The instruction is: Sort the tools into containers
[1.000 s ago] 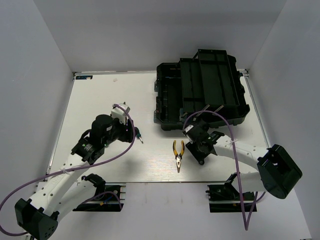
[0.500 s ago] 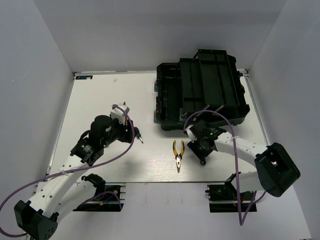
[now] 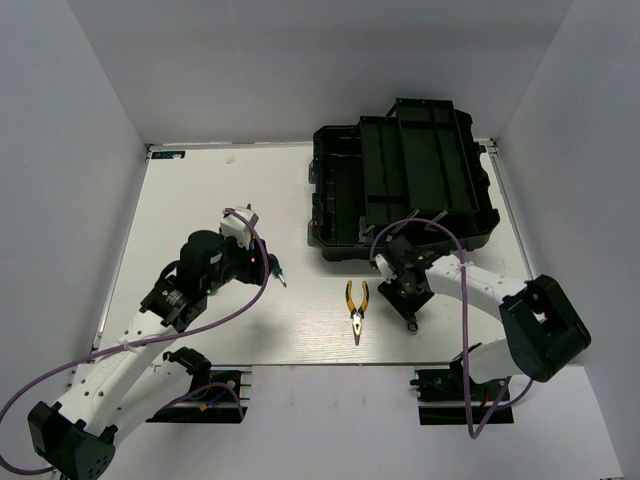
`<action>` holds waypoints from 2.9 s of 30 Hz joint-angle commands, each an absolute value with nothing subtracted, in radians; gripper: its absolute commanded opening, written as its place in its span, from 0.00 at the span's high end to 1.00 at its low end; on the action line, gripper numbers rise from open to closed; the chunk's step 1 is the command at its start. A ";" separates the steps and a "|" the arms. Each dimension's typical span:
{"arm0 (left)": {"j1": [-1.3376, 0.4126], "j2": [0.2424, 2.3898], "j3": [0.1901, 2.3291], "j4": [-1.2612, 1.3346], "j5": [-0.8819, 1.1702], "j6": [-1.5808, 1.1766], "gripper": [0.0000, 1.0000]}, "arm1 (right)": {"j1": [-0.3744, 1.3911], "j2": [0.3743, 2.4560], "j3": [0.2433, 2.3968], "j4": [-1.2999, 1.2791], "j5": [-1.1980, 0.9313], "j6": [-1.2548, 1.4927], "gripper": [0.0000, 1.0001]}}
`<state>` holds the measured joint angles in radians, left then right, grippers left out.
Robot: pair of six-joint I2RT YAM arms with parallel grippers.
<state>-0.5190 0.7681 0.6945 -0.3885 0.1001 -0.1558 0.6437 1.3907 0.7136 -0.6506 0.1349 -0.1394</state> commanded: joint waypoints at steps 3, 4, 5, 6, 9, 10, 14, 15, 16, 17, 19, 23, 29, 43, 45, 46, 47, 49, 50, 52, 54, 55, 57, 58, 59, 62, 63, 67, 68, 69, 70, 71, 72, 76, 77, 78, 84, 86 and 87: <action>-0.514 0.742 0.687 -0.382 0.117 -0.147 0.32 | 0.635 1.450 0.752 -0.712 0.057 -0.124 0.46; -0.514 0.742 0.687 -0.382 0.117 -0.147 0.32 | 0.634 1.457 0.758 -0.716 0.051 -0.121 0.46; -0.514 0.742 0.687 -0.382 0.117 -0.147 0.32 | 0.634 1.459 0.764 -0.719 0.045 -0.118 0.46; -0.514 0.742 0.687 -0.382 0.117 -0.147 0.32 | 0.634 1.465 0.764 -0.722 0.028 -0.118 0.46; -0.514 0.742 0.687 -0.382 0.117 -0.147 0.32 | 0.630 1.477 0.778 -0.733 0.012 -0.117 0.46; -0.514 0.742 0.687 -0.382 0.117 -0.147 0.32 | 0.627 1.480 0.784 -0.741 0.011 -0.112 0.46; -0.514 0.733 0.687 -0.382 0.117 -0.147 0.32 | 0.629 1.489 0.790 -0.742 -0.031 -0.106 0.47; -0.514 0.733 0.687 -0.382 0.117 -0.147 0.32 | 0.630 1.493 0.790 -0.741 -0.034 -0.103 0.49; -0.514 0.733 0.687 -0.382 0.117 -0.147 0.32 | 0.627 1.493 0.793 -0.741 -0.035 -0.101 0.49; -0.514 0.733 0.687 -0.382 0.117 -0.147 0.32 | 0.632 1.499 0.793 -0.741 -0.050 -0.097 0.50; -0.514 0.733 0.687 -0.382 0.117 -0.147 0.32 | 0.630 1.500 0.795 -0.742 -0.069 -0.097 0.53; -0.514 0.733 0.687 -0.382 0.117 -0.147 0.32 | 0.640 1.503 0.798 -0.745 -0.101 -0.092 0.55; -0.514 0.733 0.687 -0.382 0.117 -0.147 0.32 | 0.666 1.503 0.808 -0.762 -0.159 -0.072 0.59; -0.514 0.724 0.687 -0.382 0.117 -0.147 0.32 | 0.753 1.517 0.795 -0.733 -0.132 -0.008 0.57; -0.514 0.724 0.687 -0.382 0.117 -0.147 0.32 | 0.758 1.506 0.792 -0.735 -0.132 -0.008 0.57; -0.514 0.724 0.687 -0.382 0.117 -0.147 0.32 | 0.768 1.503 0.793 -0.741 -0.133 -0.008 0.57; -0.514 0.724 0.687 -0.382 0.117 -0.147 0.32 | 0.769 1.499 0.795 -0.739 -0.138 -0.008 0.57; -0.514 0.724 0.687 -0.382 0.117 -0.147 0.32 | 0.781 1.497 0.792 -0.735 -0.140 -0.008 0.57; -0.514 0.724 0.687 -0.382 0.117 -0.147 0.32 | 0.782 1.499 0.792 -0.735 -0.134 0.021 0.57; -0.514 0.724 0.687 -0.382 0.117 -0.147 0.32 | 0.784 1.502 0.802 -0.741 -0.126 0.029 0.57; -0.514 0.724 0.687 -0.382 0.117 -0.147 0.32 | 0.788 1.497 0.804 -0.739 -0.104 0.041 0.57; -0.514 0.724 0.687 -0.382 0.117 -0.147 0.32 | 0.782 1.493 0.811 -0.738 -0.082 0.046 0.57; -0.514 0.724 0.687 -0.382 0.117 -0.147 0.32 | 0.784 1.464 0.811 -0.735 -0.066 0.038 0.57; -0.514 0.715 0.687 -0.382 0.117 -0.147 0.32 | 0.781 1.453 0.811 -0.736 -0.057 0.031 0.57; -0.514 0.715 0.687 -0.382 0.117 -0.147 0.32 | 0.782 1.445 0.811 -0.738 -0.025 0.020 0.57; -0.514 0.715 0.687 -0.382 0.117 -0.147 0.32 | 0.781 1.381 0.830 -0.750 -0.009 -0.041 0.54; -0.514 0.715 0.687 -0.382 0.117 -0.147 0.32 | 0.781 1.338 0.841 -0.765 -0.005 -0.051 0.54; -0.514 0.715 0.687 -0.382 0.117 -0.147 0.32 | 0.779 1.292 0.966 -0.876 -0.093 -0.288 0.44; -0.514 0.715 0.687 -0.382 0.117 -0.147 0.32 | 0.778 1.290 0.986 -0.911 -0.153 -0.346 0.33; -0.514 0.715 0.687 -0.382 0.117 -0.147 0.32 | 0.775 1.290 1.030 -0.935 -0.211 -0.409 0.30; -0.514 0.715 0.687 -0.382 0.117 -0.147 0.32 | 0.775 1.293 1.035 -1.004 -0.230 -0.630 0.26; -0.514 0.715 0.687 -0.382 0.117 -0.147 0.32 | 0.775 1.296 1.035 -1.009 -0.223 -0.690 0.24; -0.514 0.715 0.687 -0.382 0.117 -0.147 0.32 | 0.775 1.293 1.011 -1.002 -0.200 -0.866 0.24; -0.514 0.715 0.678 -0.382 0.117 -0.147 0.32 | 0.752 1.191 0.849 -0.930 -0.184 -1.314 0.26; -0.514 0.715 0.678 -0.382 0.117 -0.147 0.32 | 0.747 1.212 0.860 -0.965 -0.166 -1.356 0.33; -0.514 0.715 0.678 -0.382 0.107 -0.147 0.32 | 0.738 1.248 0.891 -0.983 -0.147 -1.412 0.35; -0.514 0.733 0.678 -0.382 0.107 -0.147 0.32 | 0.707 1.319 1.014 -1.055 -0.199 -1.540 0.32; -0.514 0.733 0.678 -0.382 0.098 -0.147 0.32 | 0.703 1.342 1.054 -1.089 -0.209 -1.568 0.29; -0.514 0.733 0.678 -0.382 0.098 -0.147 0.32 | 0.700 1.344 1.066 -1.095 -0.212 -1.597 0.29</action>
<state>-0.5190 0.7380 0.6811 -0.3885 0.1005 -0.1558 0.7090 1.3380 0.9966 -1.0286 -0.1780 -1.4506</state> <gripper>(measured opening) 0.680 0.708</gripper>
